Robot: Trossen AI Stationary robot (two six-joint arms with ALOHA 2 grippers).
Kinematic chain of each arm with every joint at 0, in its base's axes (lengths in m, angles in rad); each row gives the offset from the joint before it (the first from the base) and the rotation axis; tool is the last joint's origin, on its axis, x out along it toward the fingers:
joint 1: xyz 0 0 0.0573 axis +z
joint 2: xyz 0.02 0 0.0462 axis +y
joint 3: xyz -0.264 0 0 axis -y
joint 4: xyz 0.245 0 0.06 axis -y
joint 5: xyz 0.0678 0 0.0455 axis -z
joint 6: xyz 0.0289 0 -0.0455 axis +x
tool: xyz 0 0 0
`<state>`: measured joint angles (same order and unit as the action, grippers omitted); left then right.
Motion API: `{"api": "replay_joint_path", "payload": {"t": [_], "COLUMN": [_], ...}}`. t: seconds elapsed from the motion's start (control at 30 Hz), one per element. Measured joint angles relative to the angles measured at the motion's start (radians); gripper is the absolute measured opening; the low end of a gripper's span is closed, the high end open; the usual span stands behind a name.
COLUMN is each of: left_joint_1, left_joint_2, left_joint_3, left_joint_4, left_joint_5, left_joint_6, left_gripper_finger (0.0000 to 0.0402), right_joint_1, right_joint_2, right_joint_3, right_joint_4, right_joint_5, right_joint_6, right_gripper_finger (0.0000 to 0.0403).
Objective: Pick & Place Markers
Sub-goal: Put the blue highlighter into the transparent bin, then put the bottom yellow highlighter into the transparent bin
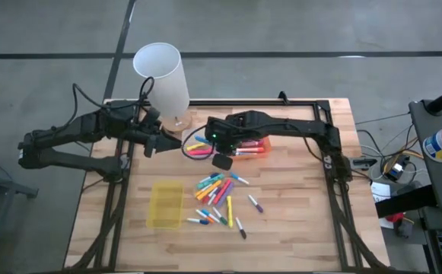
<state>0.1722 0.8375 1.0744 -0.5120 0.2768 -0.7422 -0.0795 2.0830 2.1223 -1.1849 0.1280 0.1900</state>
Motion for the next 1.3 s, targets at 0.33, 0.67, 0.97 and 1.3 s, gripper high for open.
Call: {"api": "replay_joint_path", "payload": {"t": [0.33,0.67,0.97,1.3], "left_joint_1": [0.0,0.0,0.0,-0.001], "left_joint_2": [0.0,0.0,0.0,0.001], "left_joint_3": [0.0,0.0,0.0,0.0], "left_joint_4": [0.007,0.007,0.006,0.003], "left_joint_5": [0.0,-0.001,-0.001,0.001], "left_joint_6": [-0.002,-0.005,-0.007,0.021], "left_gripper_finger": [0.0138,0.0138,0.0138,0.0138], "right_joint_1": [-0.084,-0.14,-0.14,-0.081], "right_joint_2": [0.12,0.221,0.196,0.058], "right_joint_3": [0.0,0.0,0.0,0.0], "right_joint_4": [0.091,0.134,0.081,0.028], "right_joint_5": [0.003,0.001,0.001,-0.039], "right_joint_6": [-0.142,-0.167,-0.119,0.093], "right_gripper_finger": [0.005,0.0086,0.0202,0.0214]}}
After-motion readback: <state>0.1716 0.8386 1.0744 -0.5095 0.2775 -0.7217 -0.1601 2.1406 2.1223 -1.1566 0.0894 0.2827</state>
